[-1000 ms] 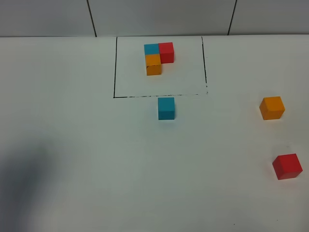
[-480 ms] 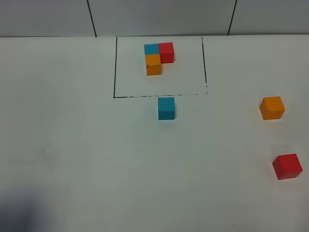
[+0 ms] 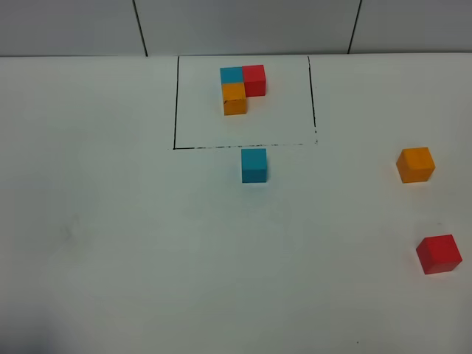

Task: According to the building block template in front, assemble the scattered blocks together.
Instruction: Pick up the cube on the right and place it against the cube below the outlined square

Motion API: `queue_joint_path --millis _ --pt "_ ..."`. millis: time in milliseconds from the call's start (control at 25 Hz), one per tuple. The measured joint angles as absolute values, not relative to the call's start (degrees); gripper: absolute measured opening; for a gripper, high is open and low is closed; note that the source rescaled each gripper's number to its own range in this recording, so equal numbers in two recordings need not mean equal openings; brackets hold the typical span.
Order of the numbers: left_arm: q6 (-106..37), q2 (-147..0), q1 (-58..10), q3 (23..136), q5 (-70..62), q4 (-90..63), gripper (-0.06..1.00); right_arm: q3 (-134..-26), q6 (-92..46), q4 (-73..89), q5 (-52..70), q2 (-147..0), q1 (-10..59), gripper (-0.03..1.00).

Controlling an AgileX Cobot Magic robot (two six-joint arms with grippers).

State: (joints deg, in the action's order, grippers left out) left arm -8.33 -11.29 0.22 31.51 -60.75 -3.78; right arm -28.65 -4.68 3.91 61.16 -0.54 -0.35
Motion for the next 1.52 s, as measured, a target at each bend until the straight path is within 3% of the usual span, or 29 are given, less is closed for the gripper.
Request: queue_joint_path --millis 560,1520 --pt "-11.93 0.18 0.22 29.03 -60.86 -7.83 0.77 -28.65 -4.69 3.91 61.16 -0.54 -0.35 0.73" --pt "-7.87 0.31 0.22 29.03 -60.86 -6.24 0.77 -28.65 -4.68 3.91 61.16 -0.54 -0.35 0.73"
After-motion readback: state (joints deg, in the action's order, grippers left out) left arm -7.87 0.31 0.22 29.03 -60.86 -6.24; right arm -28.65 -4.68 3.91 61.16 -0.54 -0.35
